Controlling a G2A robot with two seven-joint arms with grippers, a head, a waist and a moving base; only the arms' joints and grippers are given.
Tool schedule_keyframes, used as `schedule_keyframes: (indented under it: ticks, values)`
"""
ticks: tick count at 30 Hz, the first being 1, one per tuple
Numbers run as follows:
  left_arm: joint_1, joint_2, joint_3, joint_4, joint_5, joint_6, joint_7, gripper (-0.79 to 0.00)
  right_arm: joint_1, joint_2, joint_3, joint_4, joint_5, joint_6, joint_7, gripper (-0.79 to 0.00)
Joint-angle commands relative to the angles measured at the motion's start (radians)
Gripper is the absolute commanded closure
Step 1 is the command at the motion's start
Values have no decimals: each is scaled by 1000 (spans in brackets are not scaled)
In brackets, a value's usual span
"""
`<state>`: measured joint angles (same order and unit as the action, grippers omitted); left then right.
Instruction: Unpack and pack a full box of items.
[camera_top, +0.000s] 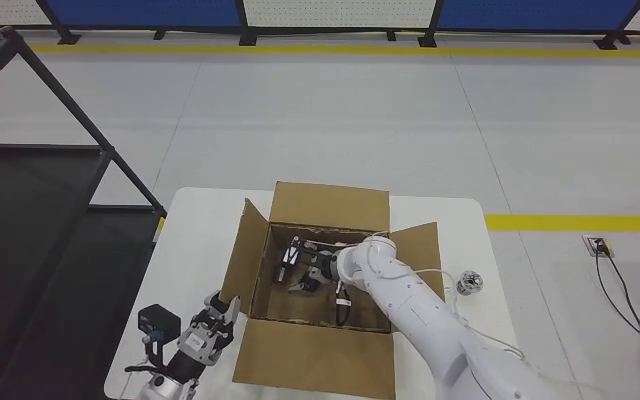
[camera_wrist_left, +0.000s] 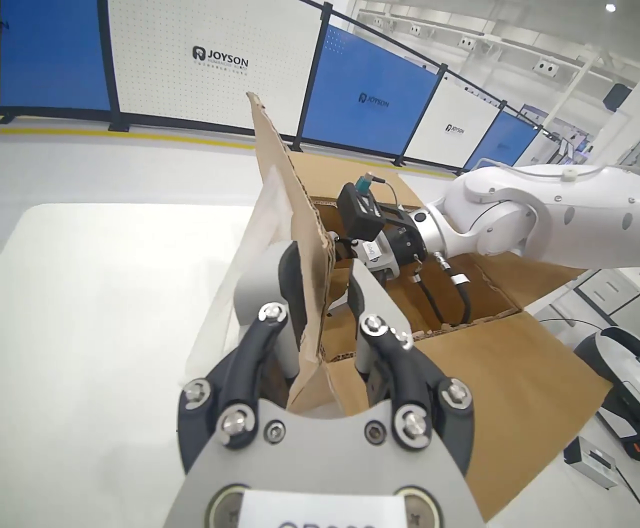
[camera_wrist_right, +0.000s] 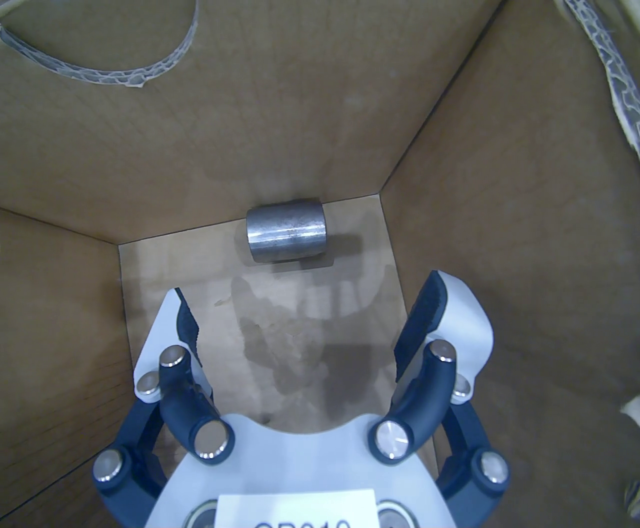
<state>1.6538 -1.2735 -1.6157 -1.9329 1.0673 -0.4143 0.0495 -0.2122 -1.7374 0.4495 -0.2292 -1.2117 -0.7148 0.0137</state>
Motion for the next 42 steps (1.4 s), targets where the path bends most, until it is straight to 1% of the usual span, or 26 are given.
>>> schedule_keyframes:
  ticks: [1,3,6,7,8,15,25,33,42]
  values:
    - [-9,-1,8,6,19,27,9,-163,-3,2,2,-4,-2,-2,3,-785]
    - [-18,-1,16,10,37,51,13,-126,-5,4,5,-8,-2,-3,4,-785]
    - [-24,-2,25,16,50,72,20,-111,-8,7,10,-13,-4,-4,3,-785]
    - [-24,-2,26,17,51,73,21,-68,-9,8,10,-15,-5,-4,2,-785]
    - [-23,-1,27,19,45,72,21,0,-10,9,11,-17,-6,-4,0,-785]
    - [-3,3,7,11,2,37,14,0,-17,13,18,-34,-15,-17,1,-785]
    - [30,12,-22,-4,-73,-49,-2,0,-27,10,16,-57,-41,-62,-19,-785]
    - [55,18,-37,-19,-94,-103,7,0,-44,-7,5,-67,-68,-52,-15,-785]
    - [70,23,-42,-11,-99,-120,10,0,-51,-24,1,-50,-91,-24,-28,-785]
